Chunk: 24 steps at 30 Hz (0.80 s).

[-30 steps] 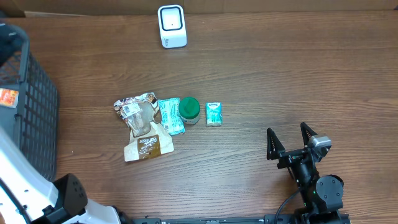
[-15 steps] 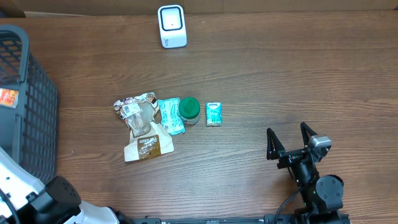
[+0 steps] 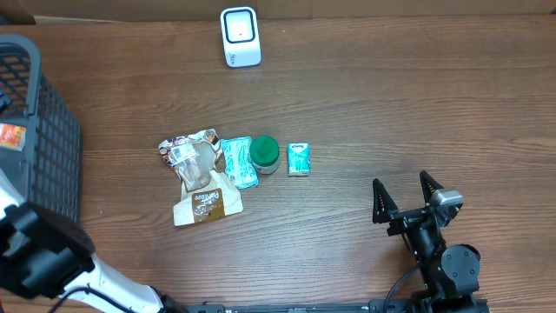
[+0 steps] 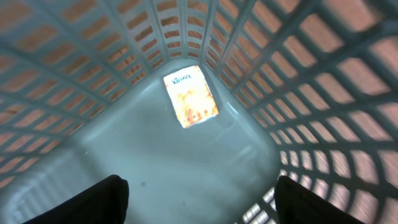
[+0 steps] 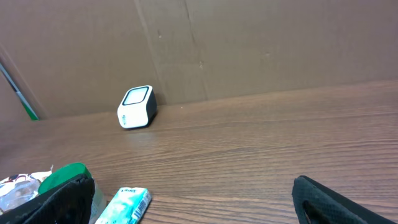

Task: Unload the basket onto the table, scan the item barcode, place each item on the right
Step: 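Move the left gripper into the basket and grasp the orange Kleenex pack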

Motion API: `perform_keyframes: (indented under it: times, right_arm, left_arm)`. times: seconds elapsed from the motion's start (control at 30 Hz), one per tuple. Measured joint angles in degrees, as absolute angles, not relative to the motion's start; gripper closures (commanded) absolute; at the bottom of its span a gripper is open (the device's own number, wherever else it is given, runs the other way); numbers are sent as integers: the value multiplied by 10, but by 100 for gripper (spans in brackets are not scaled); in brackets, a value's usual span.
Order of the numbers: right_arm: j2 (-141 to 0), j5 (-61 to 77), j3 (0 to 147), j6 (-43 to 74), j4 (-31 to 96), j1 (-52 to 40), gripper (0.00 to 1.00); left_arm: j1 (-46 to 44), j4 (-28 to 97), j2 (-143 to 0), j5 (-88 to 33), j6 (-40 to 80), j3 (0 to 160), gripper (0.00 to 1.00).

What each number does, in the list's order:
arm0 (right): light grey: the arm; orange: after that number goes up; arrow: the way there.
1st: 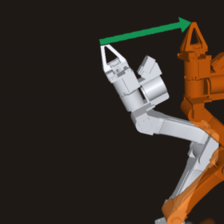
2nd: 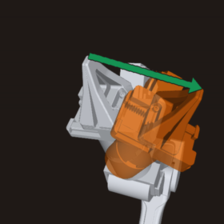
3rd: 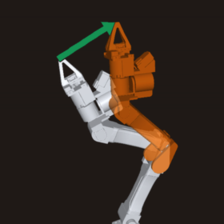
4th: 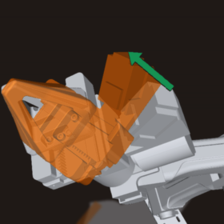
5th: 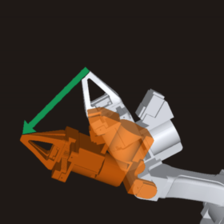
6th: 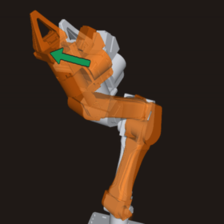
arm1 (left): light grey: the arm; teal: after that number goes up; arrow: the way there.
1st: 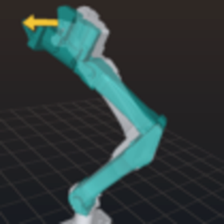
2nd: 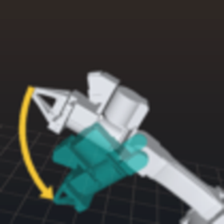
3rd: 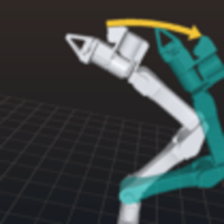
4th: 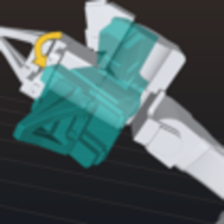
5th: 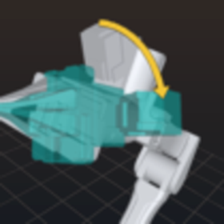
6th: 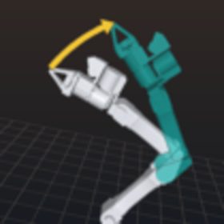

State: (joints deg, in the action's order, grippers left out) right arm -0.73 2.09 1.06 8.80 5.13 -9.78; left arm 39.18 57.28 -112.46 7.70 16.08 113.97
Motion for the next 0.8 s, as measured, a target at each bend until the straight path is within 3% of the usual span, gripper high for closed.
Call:
perform_keyframes:
  times: [0.13,0.5,0.8]
  right_arm:
    - [-7,21,11,88,52,-98,0]
    - [-7,21,11,88,51,-98,0]
    - [-7,21,11,88,51,-98,0]
  left_arm:
    - [398,552,-1165,78,161,1140,19]
    - [424,483,-1266,82,161,1139,21]
    - [424,425,-1322,77,160,1139,38]
